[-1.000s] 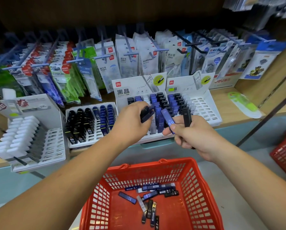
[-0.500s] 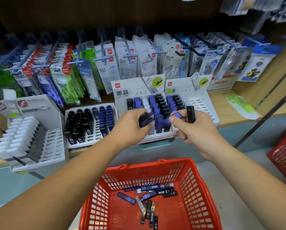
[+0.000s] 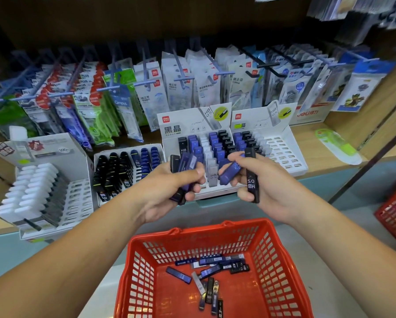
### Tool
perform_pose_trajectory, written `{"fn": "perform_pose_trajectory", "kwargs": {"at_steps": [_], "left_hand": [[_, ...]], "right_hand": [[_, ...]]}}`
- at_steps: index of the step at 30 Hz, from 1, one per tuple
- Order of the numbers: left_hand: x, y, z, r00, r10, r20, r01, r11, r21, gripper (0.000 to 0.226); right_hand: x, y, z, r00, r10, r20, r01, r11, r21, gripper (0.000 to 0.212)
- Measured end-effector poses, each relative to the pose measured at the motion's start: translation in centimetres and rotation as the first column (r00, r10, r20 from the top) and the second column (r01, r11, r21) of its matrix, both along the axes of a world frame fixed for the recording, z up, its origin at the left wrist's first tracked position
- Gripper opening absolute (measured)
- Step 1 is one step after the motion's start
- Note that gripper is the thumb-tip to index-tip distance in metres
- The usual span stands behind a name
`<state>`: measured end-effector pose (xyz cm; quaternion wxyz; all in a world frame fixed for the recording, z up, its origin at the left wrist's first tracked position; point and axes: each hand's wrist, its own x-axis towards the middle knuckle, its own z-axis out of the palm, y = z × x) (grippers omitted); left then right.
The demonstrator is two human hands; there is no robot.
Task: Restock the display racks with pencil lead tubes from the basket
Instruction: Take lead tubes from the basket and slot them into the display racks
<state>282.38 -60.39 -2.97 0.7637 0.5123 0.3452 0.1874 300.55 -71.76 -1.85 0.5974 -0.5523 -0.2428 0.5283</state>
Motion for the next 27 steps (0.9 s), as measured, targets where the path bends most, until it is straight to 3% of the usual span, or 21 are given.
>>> {"fn": "perform_pose_trajectory", "kwargs": {"at_steps": [4, 8, 10, 12, 14, 16, 19, 21, 24, 27], "left_hand": [[-0.6, 0.4, -0.3, 0.998, 0.010, -0.056, -0.008, 1.000, 0.029, 0.019], [-0.3, -0.2, -0.2, 0.994, 0.070, -0.084, -0.060, 0.991, 0.119, 0.028], [-0.1, -0.3, -0.1, 0.985, 0.138, -0.105, -0.109, 0.964, 0.244, 0.030], [0.0, -0.4, 0.4, 0.983, 0.159, -0.089, -0.119, 0.932, 0.343, 0.027], [0.0, -0.7, 0.8, 0.992, 0.088, -0.092, -0.045, 0.917, 0.397, 0.026], [-0.1, -1.0, 0.9, 0.993, -0.018, -0.116, 0.069, 0.889, 0.452, 0.022], [-0.6, -1.0, 0.5, 0.982, -0.095, -0.161, 0.167, 0.834, 0.526, 0.015], [-1.4, -0.5, 0.7, 0.981, -0.112, -0.161, 0.179, 0.844, 0.506, 0.017], [-2.7, 0.6, 1.2, 0.993, -0.023, -0.115, 0.071, 0.898, 0.435, 0.019], [-3.8, 1.8, 0.9, 0.996, 0.082, -0.047, -0.063, 0.947, 0.314, 0.021]], "right_hand": [[-0.5, 0.0, 0.8, 0.965, 0.010, -0.264, -0.013, 1.000, -0.008, 0.017], [-1.1, -0.1, 0.9, 0.932, 0.050, -0.360, -0.056, 0.998, -0.007, 0.015], [-1.2, -0.2, 0.7, 0.954, 0.089, -0.288, -0.100, 0.995, -0.024, 0.019], [-1.4, -0.4, 0.3, 0.979, 0.197, -0.058, -0.202, 0.976, -0.084, 0.018], [-1.9, -0.5, 0.0, 0.904, 0.361, 0.227, -0.328, 0.929, -0.170, 0.008], [-2.5, -0.5, 0.0, 0.800, 0.486, 0.351, -0.420, 0.872, -0.250, 0.017], [-3.1, -0.1, 0.3, 0.743, 0.545, 0.389, -0.467, 0.838, -0.282, 0.018], [-3.1, 0.1, 0.3, 0.752, 0.538, 0.380, -0.468, 0.842, -0.268, 0.007], [-2.6, 0.2, 0.0, 0.769, 0.538, 0.346, -0.459, 0.841, -0.287, 0.017], [-2.0, 0.5, -0.2, 0.881, 0.399, 0.256, -0.354, 0.913, -0.205, 0.017]]}}
